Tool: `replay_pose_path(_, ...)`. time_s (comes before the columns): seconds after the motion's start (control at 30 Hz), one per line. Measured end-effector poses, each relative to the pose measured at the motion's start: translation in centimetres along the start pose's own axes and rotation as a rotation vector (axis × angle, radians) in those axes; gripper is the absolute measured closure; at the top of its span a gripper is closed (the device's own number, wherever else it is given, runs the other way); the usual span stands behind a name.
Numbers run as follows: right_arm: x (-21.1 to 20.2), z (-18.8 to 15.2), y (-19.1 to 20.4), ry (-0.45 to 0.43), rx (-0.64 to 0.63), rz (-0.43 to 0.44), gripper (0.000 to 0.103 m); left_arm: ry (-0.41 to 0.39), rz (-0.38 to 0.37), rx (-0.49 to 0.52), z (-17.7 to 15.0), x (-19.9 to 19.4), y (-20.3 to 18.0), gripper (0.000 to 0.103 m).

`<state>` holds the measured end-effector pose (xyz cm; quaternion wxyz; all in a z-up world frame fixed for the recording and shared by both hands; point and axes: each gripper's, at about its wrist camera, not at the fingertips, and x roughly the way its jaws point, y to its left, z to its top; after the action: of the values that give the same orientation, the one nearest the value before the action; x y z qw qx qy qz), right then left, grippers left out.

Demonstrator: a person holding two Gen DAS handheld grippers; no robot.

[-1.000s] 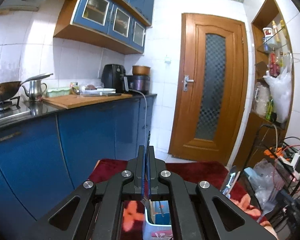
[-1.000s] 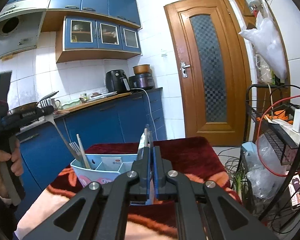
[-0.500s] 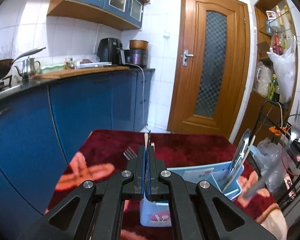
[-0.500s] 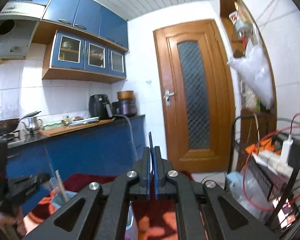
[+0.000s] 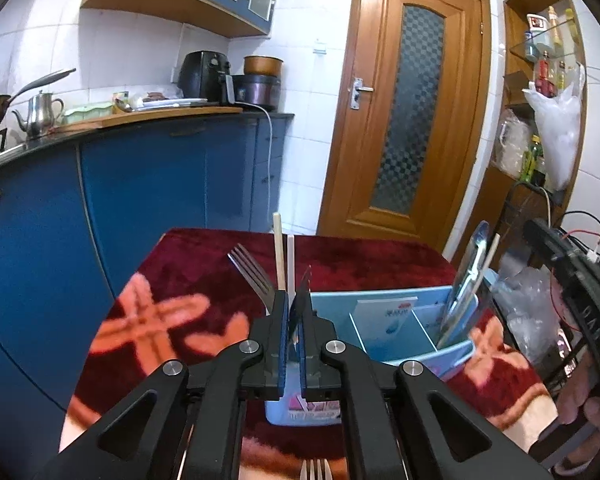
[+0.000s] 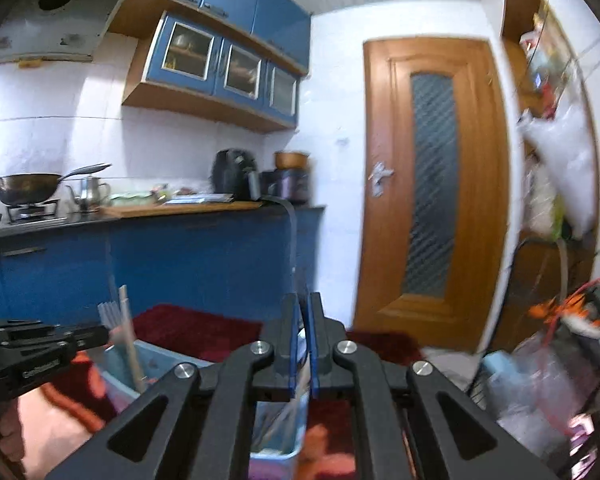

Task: Organize utensils
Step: 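Lower the forks into the box and open both tools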

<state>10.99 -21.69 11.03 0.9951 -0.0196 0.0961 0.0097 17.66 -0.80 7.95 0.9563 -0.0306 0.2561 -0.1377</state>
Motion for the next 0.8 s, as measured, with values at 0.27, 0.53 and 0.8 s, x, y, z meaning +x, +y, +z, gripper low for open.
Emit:
replay_pose_path(0.27, -1.2, -0.6, -0.2, 0.021, 0.058, 0.068, 0.087, -0.009, -0.027, -0.005, -0.5, -2.2, -0.2, 0.071)
replay_pose_path(0.53, -4.0, -0.6, -0.3, 0.058, 0.139, 0.114, 0.082, -0.008, -0.019, 0.042, -1.5, -5.5, -1.1, 0.066)
replay_pose_path(0.8, -5.1, -2.8, 1.1, 0.225, 0.164, 0.188, 0.081, 0.036, -0.001, 0.076, -3.4, -7.8, -0.9, 0.065)
